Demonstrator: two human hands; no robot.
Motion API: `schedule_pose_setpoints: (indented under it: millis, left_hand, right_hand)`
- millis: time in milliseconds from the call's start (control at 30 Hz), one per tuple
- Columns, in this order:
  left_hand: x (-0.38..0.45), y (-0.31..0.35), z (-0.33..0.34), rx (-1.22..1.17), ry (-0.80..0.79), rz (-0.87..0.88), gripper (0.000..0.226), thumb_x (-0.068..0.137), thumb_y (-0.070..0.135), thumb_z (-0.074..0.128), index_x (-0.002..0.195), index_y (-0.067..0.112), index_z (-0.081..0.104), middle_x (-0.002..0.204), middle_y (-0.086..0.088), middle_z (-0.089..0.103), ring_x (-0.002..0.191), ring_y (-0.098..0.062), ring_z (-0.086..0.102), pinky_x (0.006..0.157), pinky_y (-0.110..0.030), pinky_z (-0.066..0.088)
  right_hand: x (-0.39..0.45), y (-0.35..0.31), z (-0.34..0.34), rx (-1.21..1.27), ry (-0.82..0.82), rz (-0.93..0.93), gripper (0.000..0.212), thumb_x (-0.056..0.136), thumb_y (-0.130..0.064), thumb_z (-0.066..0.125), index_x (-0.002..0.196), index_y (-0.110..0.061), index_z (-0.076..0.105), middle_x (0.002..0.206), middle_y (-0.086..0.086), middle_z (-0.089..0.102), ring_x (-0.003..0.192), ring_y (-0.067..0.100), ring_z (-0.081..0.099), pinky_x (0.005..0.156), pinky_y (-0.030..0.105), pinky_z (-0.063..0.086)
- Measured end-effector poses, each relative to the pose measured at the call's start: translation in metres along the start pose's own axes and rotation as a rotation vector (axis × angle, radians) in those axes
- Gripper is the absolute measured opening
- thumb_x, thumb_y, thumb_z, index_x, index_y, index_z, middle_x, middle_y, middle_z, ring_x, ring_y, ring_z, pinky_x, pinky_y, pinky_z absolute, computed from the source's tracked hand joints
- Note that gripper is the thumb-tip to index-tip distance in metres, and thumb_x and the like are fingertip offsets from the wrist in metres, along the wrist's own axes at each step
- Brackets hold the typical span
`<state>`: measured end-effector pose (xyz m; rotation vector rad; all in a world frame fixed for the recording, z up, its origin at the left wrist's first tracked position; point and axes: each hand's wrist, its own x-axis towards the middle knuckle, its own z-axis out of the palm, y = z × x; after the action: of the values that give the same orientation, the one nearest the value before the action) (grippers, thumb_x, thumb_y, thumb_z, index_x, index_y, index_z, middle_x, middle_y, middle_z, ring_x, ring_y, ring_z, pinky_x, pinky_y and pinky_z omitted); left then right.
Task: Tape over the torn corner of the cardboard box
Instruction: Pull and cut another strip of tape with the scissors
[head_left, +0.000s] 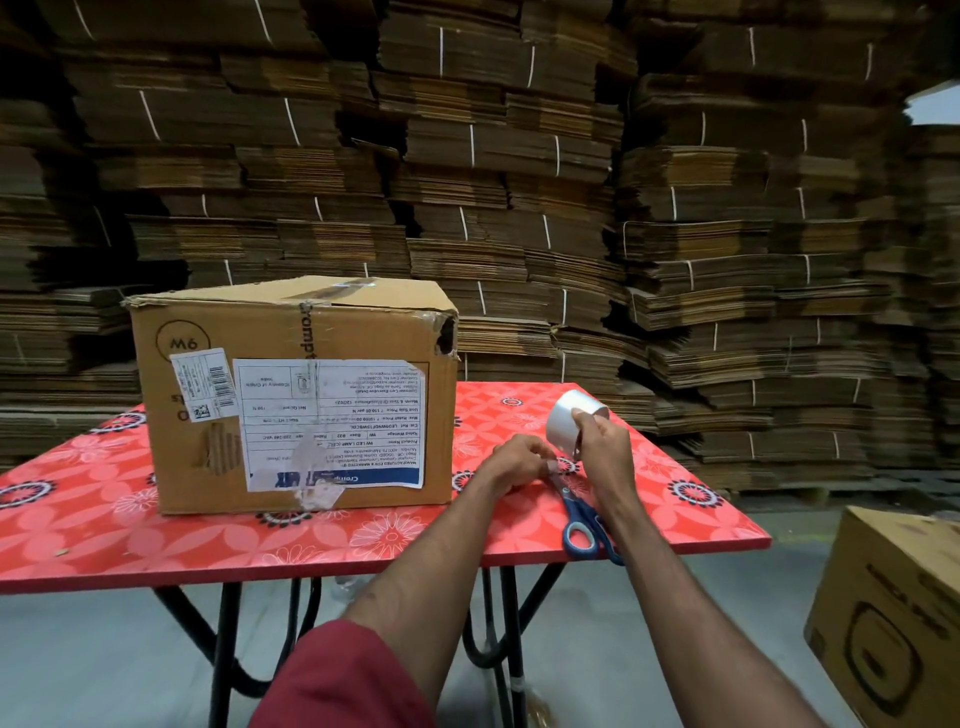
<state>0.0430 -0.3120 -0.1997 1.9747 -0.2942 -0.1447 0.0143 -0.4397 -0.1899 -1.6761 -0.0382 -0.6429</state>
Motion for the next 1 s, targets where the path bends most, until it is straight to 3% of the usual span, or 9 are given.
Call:
schedule_pose_setpoints:
  millis: [100, 200, 300, 367, 433, 533, 700, 867, 1000]
  left_hand:
    - [0.0, 0.002, -0.008, -0.115, -0.033, -0.007, 0.007, 0.094, 0.008, 0.06, 0.088, 0.011, 0.063, 0.088, -0.008, 0.07, 0.077, -0.018, 0.066, 0.079, -0.037, 0.058]
    - [-0.002, 0.002, -0.01, -0.126, -0.028, -0.016, 0.01, 0.092, 0.012, 0.064, 0.086, 0.017, 0.058, 0.09, -0.005, 0.068, 0.079, -0.017, 0.065, 0.066, -0.029, 0.057]
    - [0.006, -0.007, -0.002, 0.126, 0.122, 0.02, 0.017, 0.08, 0.036, 0.075, 0.079, 0.03, 0.059, 0.115, -0.002, 0.061, 0.111, -0.025, 0.052, 0.094, -0.046, 0.042]
    - [0.006, -0.007, 0.005, 0.358, 0.281, 0.089, 0.016, 0.078, 0.035, 0.076, 0.077, 0.031, 0.061, 0.122, 0.006, 0.049, 0.118, -0.018, 0.035, 0.101, -0.045, 0.029]
    - [0.006, -0.007, 0.009, 0.289, 0.353, 0.141, 0.015, 0.08, 0.027, 0.077, 0.078, 0.027, 0.062, 0.116, 0.005, 0.051, 0.113, -0.017, 0.042, 0.097, -0.044, 0.036]
    - [-0.002, -0.006, 0.004, -0.205, 0.198, 0.174, 0.016, 0.086, 0.002, 0.069, 0.086, 0.012, 0.057, 0.085, -0.006, 0.062, 0.076, -0.021, 0.064, 0.065, -0.038, 0.056]
    - [-0.008, -0.005, -0.012, -0.348, 0.089, 0.116, 0.016, 0.085, -0.004, 0.066, 0.087, 0.009, 0.057, 0.075, -0.008, 0.065, 0.055, -0.014, 0.06, 0.04, -0.022, 0.042]
    - [-0.008, -0.005, -0.022, -0.448, 0.04, 0.012, 0.011, 0.09, 0.004, 0.063, 0.081, 0.008, 0.06, 0.075, -0.013, 0.065, 0.043, -0.008, 0.052, 0.035, -0.02, 0.034]
    - [-0.01, -0.001, -0.021, -0.509, 0.068, 0.008, 0.019, 0.09, 0.017, 0.067, 0.074, 0.014, 0.06, 0.071, 0.0, 0.059, 0.05, -0.005, 0.043, 0.037, -0.019, 0.029]
  right_hand:
    - [0.001, -0.001, -0.002, 0.078, 0.036, 0.0, 0.038, 0.1, -0.03, 0.056, 0.066, -0.014, 0.049, 0.065, 0.008, 0.04, 0.061, 0.019, 0.039, 0.055, 0.035, 0.032]
    - [0.0, -0.003, -0.003, 0.044, 0.019, -0.034, 0.043, 0.103, -0.03, 0.053, 0.063, -0.017, 0.044, 0.061, 0.002, 0.039, 0.056, 0.016, 0.037, 0.053, 0.032, 0.029]
    - [-0.004, -0.003, 0.001, -0.076, -0.045, -0.115, 0.045, 0.104, -0.031, 0.051, 0.062, -0.017, 0.043, 0.061, 0.001, 0.038, 0.055, 0.015, 0.035, 0.052, 0.033, 0.026]
    - [-0.005, -0.003, 0.004, -0.12, -0.056, -0.141, 0.044, 0.104, -0.03, 0.051, 0.063, -0.016, 0.044, 0.061, 0.0, 0.04, 0.055, 0.014, 0.035, 0.052, 0.033, 0.026]
    - [-0.003, -0.003, 0.005, -0.112, -0.04, -0.136, 0.044, 0.105, -0.031, 0.05, 0.064, -0.013, 0.046, 0.062, 0.001, 0.041, 0.056, 0.014, 0.037, 0.053, 0.034, 0.027]
    - [0.0, -0.002, 0.006, -0.083, -0.004, -0.127, 0.048, 0.105, -0.037, 0.046, 0.067, -0.009, 0.049, 0.063, 0.002, 0.042, 0.058, 0.015, 0.039, 0.054, 0.034, 0.029]
    - [-0.003, -0.006, 0.008, -0.088, -0.01, -0.118, 0.047, 0.107, -0.041, 0.042, 0.068, -0.016, 0.049, 0.063, 0.003, 0.043, 0.057, 0.016, 0.04, 0.052, 0.033, 0.029]
    - [-0.007, -0.007, 0.01, -0.145, -0.006, -0.173, 0.049, 0.107, -0.041, 0.041, 0.065, -0.018, 0.048, 0.06, 0.002, 0.046, 0.054, 0.015, 0.041, 0.051, 0.034, 0.031]
    - [-0.004, -0.007, 0.005, -0.215, 0.039, -0.197, 0.048, 0.109, -0.037, 0.038, 0.067, -0.016, 0.05, 0.061, 0.001, 0.05, 0.054, 0.015, 0.045, 0.051, 0.033, 0.032]
